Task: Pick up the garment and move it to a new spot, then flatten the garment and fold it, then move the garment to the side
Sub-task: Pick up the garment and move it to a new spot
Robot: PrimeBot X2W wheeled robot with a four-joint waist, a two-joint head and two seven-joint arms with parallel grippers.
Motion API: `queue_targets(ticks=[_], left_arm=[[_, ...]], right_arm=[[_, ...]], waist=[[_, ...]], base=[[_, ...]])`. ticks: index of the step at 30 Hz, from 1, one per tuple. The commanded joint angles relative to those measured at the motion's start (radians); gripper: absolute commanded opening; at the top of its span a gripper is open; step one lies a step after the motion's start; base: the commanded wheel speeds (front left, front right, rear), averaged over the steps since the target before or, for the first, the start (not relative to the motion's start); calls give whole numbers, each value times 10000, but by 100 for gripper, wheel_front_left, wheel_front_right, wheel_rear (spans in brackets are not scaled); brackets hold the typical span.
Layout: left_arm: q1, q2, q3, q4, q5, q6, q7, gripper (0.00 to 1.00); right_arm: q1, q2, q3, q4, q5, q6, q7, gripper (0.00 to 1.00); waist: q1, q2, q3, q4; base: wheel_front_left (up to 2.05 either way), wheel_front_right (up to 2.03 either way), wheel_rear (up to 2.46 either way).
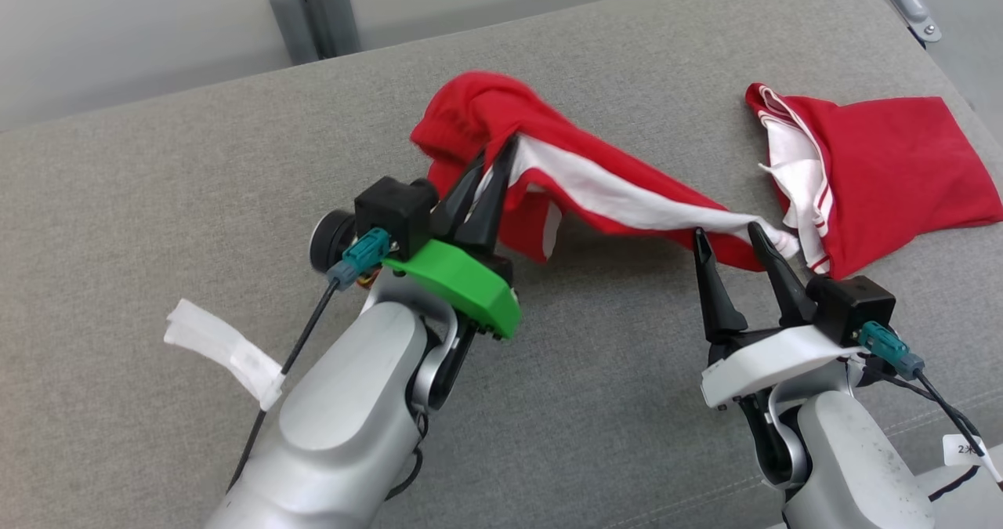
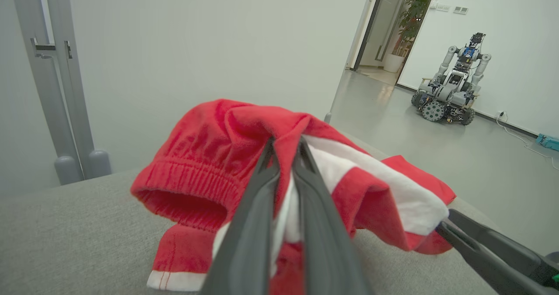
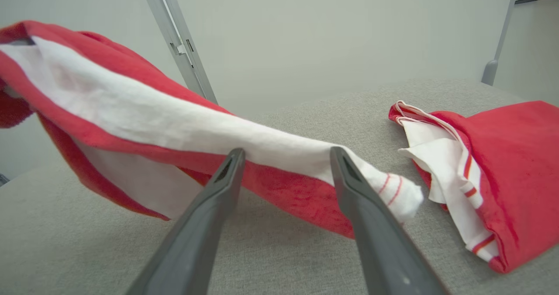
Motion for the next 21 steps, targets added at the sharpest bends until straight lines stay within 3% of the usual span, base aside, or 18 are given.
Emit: queue_targets(ticks=[1, 8, 16, 17, 18, 19, 20, 21], left_arm=[[215, 78, 41, 222, 34, 122, -2, 0], [1137, 312, 938, 1111, 269, 527, -2, 0], [2604, 767, 2549, 893, 1003, 689, -2, 0], [2770, 829, 2725, 912, 1084, 672, -2, 6], [2901, 841, 2935, 885, 1134, 666, -2, 20], [3062, 863, 3142, 821, 1311, 730, -2, 47], [3190, 895, 3297, 781, 1469, 750, -2, 84], [3365, 902, 3527, 736, 1627, 774, -1, 100]], right_arm=[[70, -2, -36, -17, 18, -12, -22, 100], [141, -2, -178, 43, -130, -12, -22, 100], [201, -5, -217, 108, -290, -12, -22, 100], [224, -5, -201, 123, -301, -12, -22, 100], [238, -6, -197, 132, -310, -12, -22, 100], [250, -6, -191, 143, -325, -12, -24, 100], [264, -6, -189, 148, -329, -12, -22, 100], [284, -3, -162, 153, -330, -12, -22, 100]], waist=[[0, -1, 28, 25], [0, -1, 26, 364], [0, -1, -152, 841], [0, -1, -183, 892], [0, -1, -206, 932], [0, -1, -235, 980], [0, -1, -258, 1019], [0, -1, -284, 1058]], base=[[0, 0, 0], [0, 0, 0], [0, 0, 0], [0, 0, 0], [0, 0, 0], [0, 0, 0], [0, 0, 0], [0, 0, 0]])
